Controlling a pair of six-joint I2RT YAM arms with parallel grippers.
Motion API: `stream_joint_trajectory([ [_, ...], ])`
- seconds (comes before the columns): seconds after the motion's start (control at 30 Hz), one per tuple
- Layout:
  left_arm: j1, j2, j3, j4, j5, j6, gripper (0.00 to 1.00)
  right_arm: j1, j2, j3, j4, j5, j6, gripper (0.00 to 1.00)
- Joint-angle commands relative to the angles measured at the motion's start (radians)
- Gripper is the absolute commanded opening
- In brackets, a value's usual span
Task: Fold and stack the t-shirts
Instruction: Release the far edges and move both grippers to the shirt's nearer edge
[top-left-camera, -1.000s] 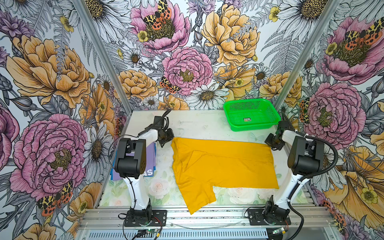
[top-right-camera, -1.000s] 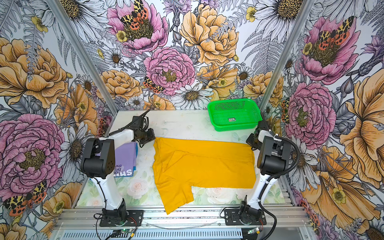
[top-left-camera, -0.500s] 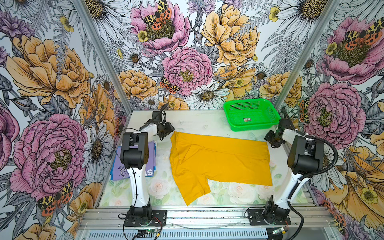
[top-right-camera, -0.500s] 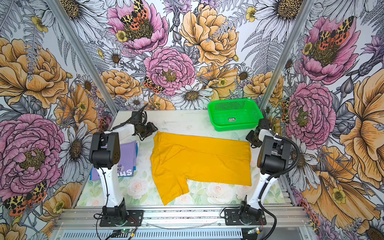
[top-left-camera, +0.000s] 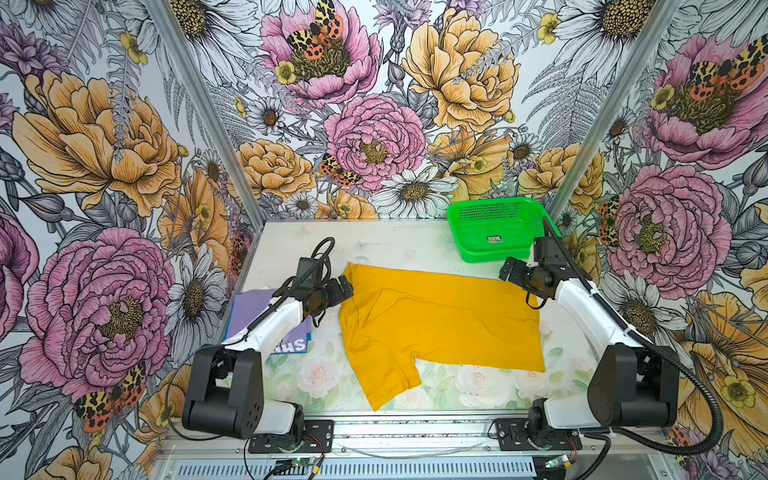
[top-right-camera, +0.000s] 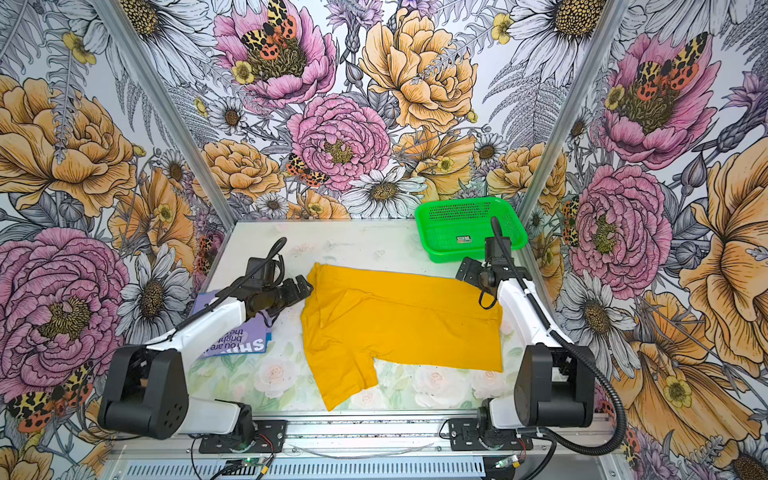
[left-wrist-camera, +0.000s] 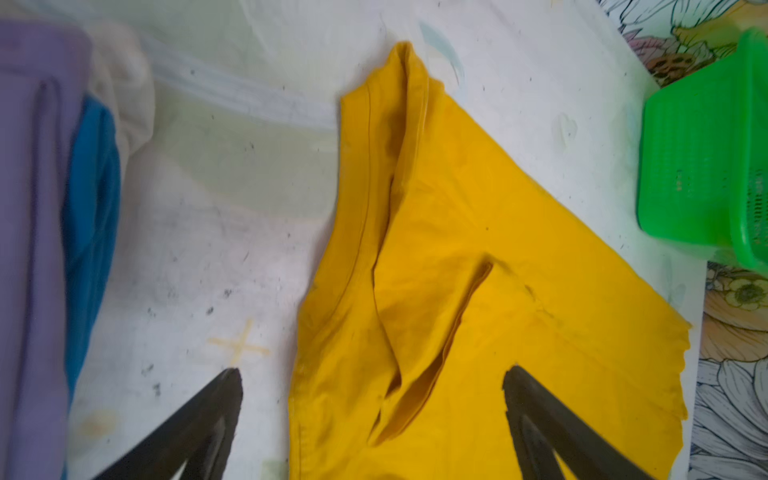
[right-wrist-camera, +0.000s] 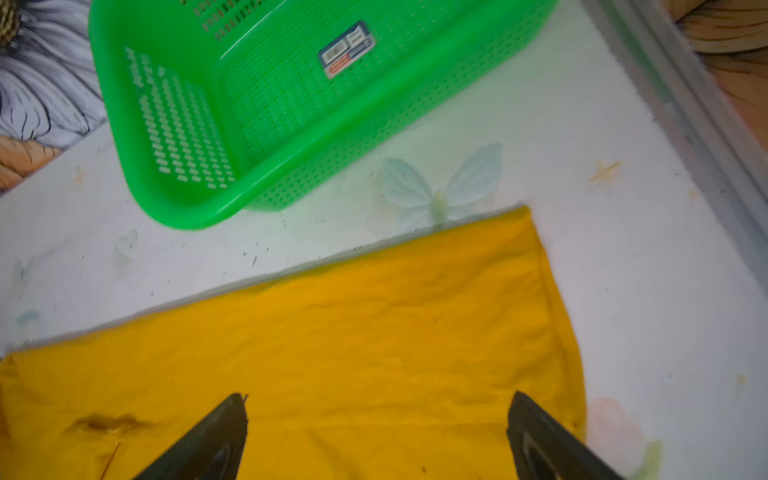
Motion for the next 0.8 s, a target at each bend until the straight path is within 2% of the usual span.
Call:
stream_joint_trajectory([
  [0.0, -0.054, -0.142, -0.098, -0.098, -0.11, -0.062, 0.99, 0.129, -0.063, -0.053, -0.1, -0.002, -0.009, 0.99],
  [0.13, -0.121, -0.257, -0.2, -0.144, -0.12, -0.116, 0.99, 0.252, -0.075, -0.133, -0.125, -0.033, 0.06, 0.97],
  [0.2, -0.166, -0.275, -0.232, -0.149, -0.093, -0.134, 0.97, 0.293, -0.075, -0.172, -0.134, 0.001, 0.102, 0.96],
  [0.4, -0.443, -0.331, -0.299, -0.192, -0.164, -0.285, 0.89, 0.397, -0.046, -0.225, -0.133, 0.033, 0.139, 0.95],
  [0.6, -0.676, -0.289, -0.326, -0.191, -0.23, -0.429, 0.81, 0.442, -0.064, -0.253, -0.133, 0.028, 0.182, 0.94],
  [0.7, -0.729, -0.235, -0.334, -0.185, -0.26, -0.468, 0.76, 0.444, -0.077, -0.25, -0.137, 0.02, 0.164, 0.94],
  [0.77, -0.724, -0.193, -0.351, -0.147, -0.256, -0.465, 0.67, 0.445, -0.076, -0.239, -0.14, 0.005, 0.163, 0.94],
])
